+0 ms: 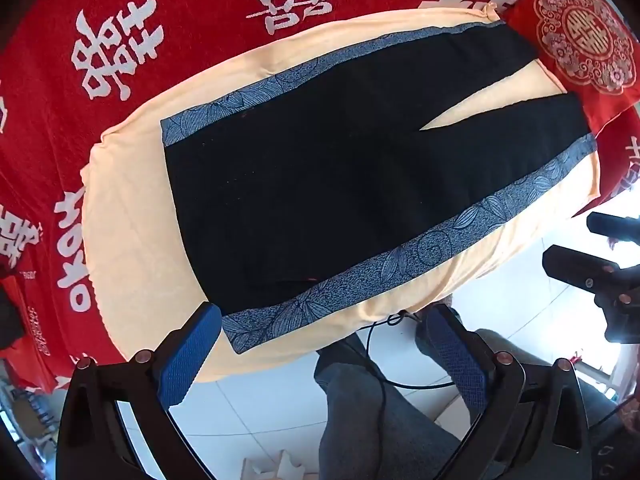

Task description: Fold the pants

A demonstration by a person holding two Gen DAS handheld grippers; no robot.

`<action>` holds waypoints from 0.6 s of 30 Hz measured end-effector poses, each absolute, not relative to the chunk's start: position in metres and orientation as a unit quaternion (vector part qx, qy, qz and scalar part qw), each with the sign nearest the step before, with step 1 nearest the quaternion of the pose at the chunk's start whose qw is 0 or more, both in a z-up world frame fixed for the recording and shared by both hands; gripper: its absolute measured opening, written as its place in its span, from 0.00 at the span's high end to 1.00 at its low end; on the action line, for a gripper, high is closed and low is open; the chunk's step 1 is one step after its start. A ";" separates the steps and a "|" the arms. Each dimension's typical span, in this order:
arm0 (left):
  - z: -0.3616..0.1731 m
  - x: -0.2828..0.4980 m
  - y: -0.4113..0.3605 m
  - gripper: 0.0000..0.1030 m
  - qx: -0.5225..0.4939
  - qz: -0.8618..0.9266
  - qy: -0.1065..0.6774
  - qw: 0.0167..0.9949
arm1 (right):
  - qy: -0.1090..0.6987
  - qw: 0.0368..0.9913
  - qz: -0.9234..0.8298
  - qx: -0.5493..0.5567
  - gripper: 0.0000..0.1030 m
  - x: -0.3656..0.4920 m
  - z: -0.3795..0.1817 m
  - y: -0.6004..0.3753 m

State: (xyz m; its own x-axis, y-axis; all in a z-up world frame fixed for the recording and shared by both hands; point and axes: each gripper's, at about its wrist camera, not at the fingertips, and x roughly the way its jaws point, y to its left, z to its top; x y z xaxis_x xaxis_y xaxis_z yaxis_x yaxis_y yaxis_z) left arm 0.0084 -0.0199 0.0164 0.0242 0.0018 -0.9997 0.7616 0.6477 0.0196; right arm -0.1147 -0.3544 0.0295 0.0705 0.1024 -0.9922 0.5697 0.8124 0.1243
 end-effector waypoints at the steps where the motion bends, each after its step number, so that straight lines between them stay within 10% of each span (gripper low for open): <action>1: 0.016 0.006 -0.024 0.00 0.306 -0.292 0.633 0.648 | 0.661 0.685 -0.172 0.255 0.00 -0.116 0.030 -0.355; 18: 0.023 -0.011 -0.042 0.00 0.338 -0.307 0.606 0.652 | 0.658 0.681 -0.193 0.255 0.00 -0.130 0.033 -0.365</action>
